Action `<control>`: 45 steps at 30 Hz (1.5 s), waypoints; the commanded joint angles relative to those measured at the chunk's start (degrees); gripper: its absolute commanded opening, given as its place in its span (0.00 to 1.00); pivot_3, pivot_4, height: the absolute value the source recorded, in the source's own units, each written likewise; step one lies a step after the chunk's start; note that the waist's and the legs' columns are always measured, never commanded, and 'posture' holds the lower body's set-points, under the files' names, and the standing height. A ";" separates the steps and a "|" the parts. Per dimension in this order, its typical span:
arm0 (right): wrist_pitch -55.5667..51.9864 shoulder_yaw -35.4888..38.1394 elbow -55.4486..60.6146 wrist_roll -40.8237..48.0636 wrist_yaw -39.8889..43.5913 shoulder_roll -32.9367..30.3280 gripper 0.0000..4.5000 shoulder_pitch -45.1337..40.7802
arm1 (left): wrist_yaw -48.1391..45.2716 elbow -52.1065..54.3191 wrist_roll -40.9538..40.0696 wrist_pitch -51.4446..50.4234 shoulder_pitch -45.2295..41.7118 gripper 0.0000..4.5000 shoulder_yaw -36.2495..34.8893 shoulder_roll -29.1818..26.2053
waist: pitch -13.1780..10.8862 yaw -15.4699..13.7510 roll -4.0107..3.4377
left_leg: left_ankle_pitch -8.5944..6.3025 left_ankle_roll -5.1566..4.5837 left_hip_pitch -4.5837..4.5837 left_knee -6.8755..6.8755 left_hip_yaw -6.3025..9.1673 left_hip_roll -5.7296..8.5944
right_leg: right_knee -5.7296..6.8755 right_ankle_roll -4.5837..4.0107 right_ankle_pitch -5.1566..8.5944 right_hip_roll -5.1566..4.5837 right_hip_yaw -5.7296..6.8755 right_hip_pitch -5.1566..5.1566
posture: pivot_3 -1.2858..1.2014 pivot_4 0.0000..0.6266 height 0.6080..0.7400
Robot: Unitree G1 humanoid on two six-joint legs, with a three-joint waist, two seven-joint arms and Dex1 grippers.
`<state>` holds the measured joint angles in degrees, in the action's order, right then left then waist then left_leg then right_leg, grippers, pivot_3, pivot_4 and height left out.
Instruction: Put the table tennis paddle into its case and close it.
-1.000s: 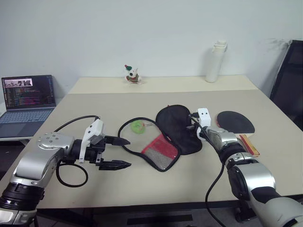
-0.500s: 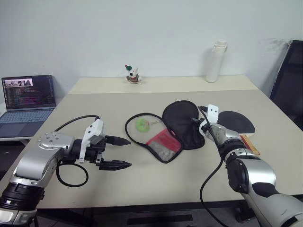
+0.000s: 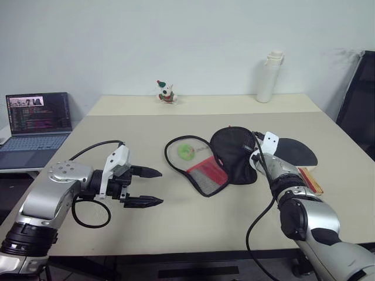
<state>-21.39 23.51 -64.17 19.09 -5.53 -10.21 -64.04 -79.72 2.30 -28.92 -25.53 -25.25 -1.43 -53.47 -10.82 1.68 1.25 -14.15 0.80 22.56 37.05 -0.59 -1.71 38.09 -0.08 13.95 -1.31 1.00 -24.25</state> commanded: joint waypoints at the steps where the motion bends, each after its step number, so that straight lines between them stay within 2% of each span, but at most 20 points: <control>1: 1.96 0.98 2.33 0.51 -2.02 -0.05 0.01 1.10 | -0.85 -0.01 0.06 1.19 -1.24 1.00 -0.25 0.20 | 0.00 0.00 0.00 | 0.00 0.00 0.00 0.00 0.00 0.00 | 0.00 0.00 0.00 -0.01 -0.01 0.00 | 0.52 0.24 1.00; 12: 1.39 -2.29 4.11 -1.62 0.70 -0.84 0.01 1.94 | -0.96 -0.12 0.42 1.40 -0.95 1.00 -0.63 0.47 | 0.00 0.02 0.00 | 0.00 0.00 0.01 -0.01 -0.01 0.00 | -0.01 0.01 0.00 -0.01 -0.01 0.00 | 0.52 0.24 1.00; 15: 1.66 -2.58 4.74 -1.78 0.72 -0.76 0.15 2.38 | -1.06 -0.16 0.47 1.48 -0.88 1.00 -0.68 0.47 | 0.00 0.03 0.00 | 0.00 0.00 0.00 -0.01 -0.01 0.00 | -0.01 0.01 0.00 0.00 -0.01 -0.01 | 0.52 0.24 1.00; 19: 0.96 -4.39 5.68 -3.45 1.98 -0.94 0.46 2.88 | -1.25 -0.17 0.54 1.58 -0.73 1.00 -0.70 0.48 | 0.00 0.06 0.00 | 0.00 0.00 0.00 -0.01 -0.02 0.00 | -0.01 0.01 0.00 0.00 -0.02 -0.01 | 0.52 0.24 1.00; 26: 0.18 -12.34 13.26 -9.79 7.87 -4.89 0.99 6.87 | -1.13 0.41 0.29 1.39 -0.34 1.00 -0.93 0.61 | 0.00 0.03 0.00 | 0.00 0.00 0.04 -0.01 -0.02 0.00 | -0.05 0.01 0.00 -0.01 -0.02 -0.02 | 0.52 0.24 1.00; 30: 1.46 -19.84 28.30 -14.02 17.99 -10.49 0.99 13.76 | -0.66 2.34 -1.33 0.13 0.09 1.00 -1.66 1.05 | 0.00 0.05 0.00 | 0.00 -0.01 0.08 -0.02 -0.02 0.02 | -0.06 0.02 0.01 0.00 -0.05 -0.08 | 0.52 0.24 1.00; 32: -2.12 -20.66 37.12 -12.58 22.53 -12.81 0.99 17.44 | 0.15 3.24 -2.53 -0.98 -0.22 1.00 -2.02 1.69 | -0.01 0.05 -0.01 | -0.01 -0.01 0.16 -0.03 -0.01 0.01 | -0.07 0.07 0.03 0.02 -0.04 -0.16 | 0.52 0.24 1.00; 39: -16.72 -15.27 52.64 -7.38 25.83 -17.97 0.99 23.54 | 5.54 0.53 -0.92 -0.90 -4.77 1.00 -1.76 5.29 | 0.00 -0.02 0.00 | 0.00 -0.01 0.05 0.02 -0.01 0.04 | 0.02 0.21 0.12 0.16 -0.03 -0.12 | 0.52 0.24 1.00; 45: -28.74 -6.07 57.68 -5.35 21.97 -23.03 0.99 28.52 | 12.02 -3.23 3.14 3.84 -10.98 1.00 0.37 12.83 | 0.01 -0.41 0.02 | 0.00 -0.01 0.12 0.02 -0.06 0.09 | -0.05 0.11 0.04 0.11 -0.07 -0.11 | 0.52 0.24 1.00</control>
<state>-48.16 14.78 -8.97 12.94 17.54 -32.02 -35.87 -68.88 -0.66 -26.72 -23.91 -34.61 -0.87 -40.98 -10.81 1.27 1.26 -14.16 0.79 22.68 37.07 -0.67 -1.62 38.01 0.01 13.97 -1.20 0.92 -24.35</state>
